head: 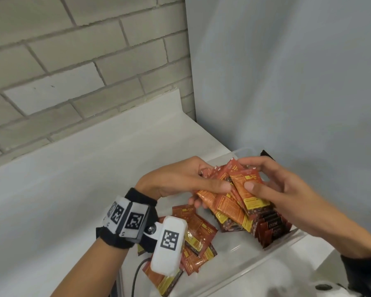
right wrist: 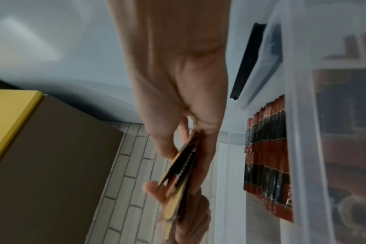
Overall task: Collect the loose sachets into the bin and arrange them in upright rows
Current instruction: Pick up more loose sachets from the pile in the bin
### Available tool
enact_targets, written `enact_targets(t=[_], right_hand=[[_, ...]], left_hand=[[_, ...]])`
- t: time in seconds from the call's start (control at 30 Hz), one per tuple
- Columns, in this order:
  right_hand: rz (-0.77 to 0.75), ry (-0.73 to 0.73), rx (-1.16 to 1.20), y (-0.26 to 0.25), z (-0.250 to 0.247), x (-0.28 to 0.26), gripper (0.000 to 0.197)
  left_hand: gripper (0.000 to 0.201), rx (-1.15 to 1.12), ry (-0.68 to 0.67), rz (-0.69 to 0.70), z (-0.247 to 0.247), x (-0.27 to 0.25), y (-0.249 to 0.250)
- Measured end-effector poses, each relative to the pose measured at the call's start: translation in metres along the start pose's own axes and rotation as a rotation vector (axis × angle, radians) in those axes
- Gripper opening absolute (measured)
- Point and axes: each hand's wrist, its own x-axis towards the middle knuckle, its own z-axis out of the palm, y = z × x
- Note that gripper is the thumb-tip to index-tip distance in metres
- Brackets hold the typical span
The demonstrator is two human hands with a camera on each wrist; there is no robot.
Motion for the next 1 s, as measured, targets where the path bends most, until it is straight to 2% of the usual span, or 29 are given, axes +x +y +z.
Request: enact_targets(t=[0.13,0.23,0.33,0.43,0.7,0.77,0.87,1.0], right_hand=[[0.011,0.062,0.045,0.003,0.001,0.0,0.064],[-0.024,0.13,0.072,0.004,0.004,-0.001,0.069],[-0.041,0.198,0.103,0.006,0.005,-0.001,0.066],[-0.01,0.223,0.086,0.005,0.008,-0.002,0.047],[0.091,0.131,0.1,-0.001,0.02,-0.005,0.042],[0.077,0.144,0.181,-0.001,0.022,-0.004,0.048],[0.046,0.175,0.272,-0.004,0.023,-0.001,0.047],[-0.036,0.187,0.073,-0.008,0.028,-0.003,0.039]], left_hand=[[0.051,-0.091,-0.03,0.014,0.004,-0.003,-0.001],[0.064,-0.238,-0.034,0.056,0.001,-0.004,-0.01],[0.079,-0.299,0.037,0.038,-0.001,-0.004,-0.013],[0.064,-0.289,0.076,0.063,0.001,-0.004,-0.012],[0.028,-0.343,0.165,0.074,0.005,-0.001,-0.017],[0.038,-0.365,0.193,0.102,0.008,0.001,-0.015],[0.056,-0.399,0.165,0.16,0.014,0.002,-0.013],[0.055,-0.43,0.179,0.146,0.028,0.011,-0.006]])
